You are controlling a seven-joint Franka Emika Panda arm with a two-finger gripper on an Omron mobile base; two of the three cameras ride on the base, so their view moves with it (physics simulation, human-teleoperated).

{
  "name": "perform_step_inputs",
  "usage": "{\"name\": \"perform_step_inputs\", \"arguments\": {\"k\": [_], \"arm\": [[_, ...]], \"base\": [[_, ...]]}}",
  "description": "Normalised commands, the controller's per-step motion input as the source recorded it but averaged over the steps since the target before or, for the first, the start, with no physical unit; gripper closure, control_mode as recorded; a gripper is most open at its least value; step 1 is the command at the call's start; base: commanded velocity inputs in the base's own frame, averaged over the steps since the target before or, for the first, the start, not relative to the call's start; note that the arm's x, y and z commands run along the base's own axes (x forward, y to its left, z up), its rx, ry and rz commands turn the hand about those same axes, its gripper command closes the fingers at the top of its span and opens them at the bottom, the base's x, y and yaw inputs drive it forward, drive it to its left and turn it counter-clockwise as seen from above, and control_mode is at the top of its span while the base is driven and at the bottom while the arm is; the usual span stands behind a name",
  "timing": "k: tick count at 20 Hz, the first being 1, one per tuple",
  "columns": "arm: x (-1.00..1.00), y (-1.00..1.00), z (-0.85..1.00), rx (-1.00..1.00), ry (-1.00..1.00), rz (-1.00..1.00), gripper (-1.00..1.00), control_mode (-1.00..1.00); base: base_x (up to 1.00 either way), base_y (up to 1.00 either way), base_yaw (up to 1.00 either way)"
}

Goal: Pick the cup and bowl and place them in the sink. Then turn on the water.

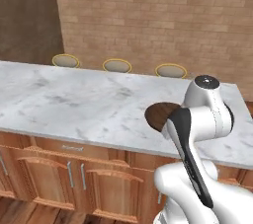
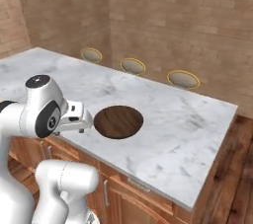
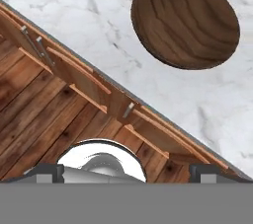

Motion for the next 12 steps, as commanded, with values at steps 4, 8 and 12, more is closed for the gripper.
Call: {"name": "perform_step_inputs", "arguments": {"k": [4,8,12], "arm": [[0.0,0.0,0.0,0.0,0.0,0.0,-1.0,1.0],[0.0,0.0,0.0,0.0,0.0,0.0,-1.0,1.0],[0.0,0.0,0.0,0.0,0.0,0.0,-1.0,1.0]], "base": [[0.41,0.22,-0.49],[0.32,0.24,-0.51],[0.33,0.27,-0.45]]}}
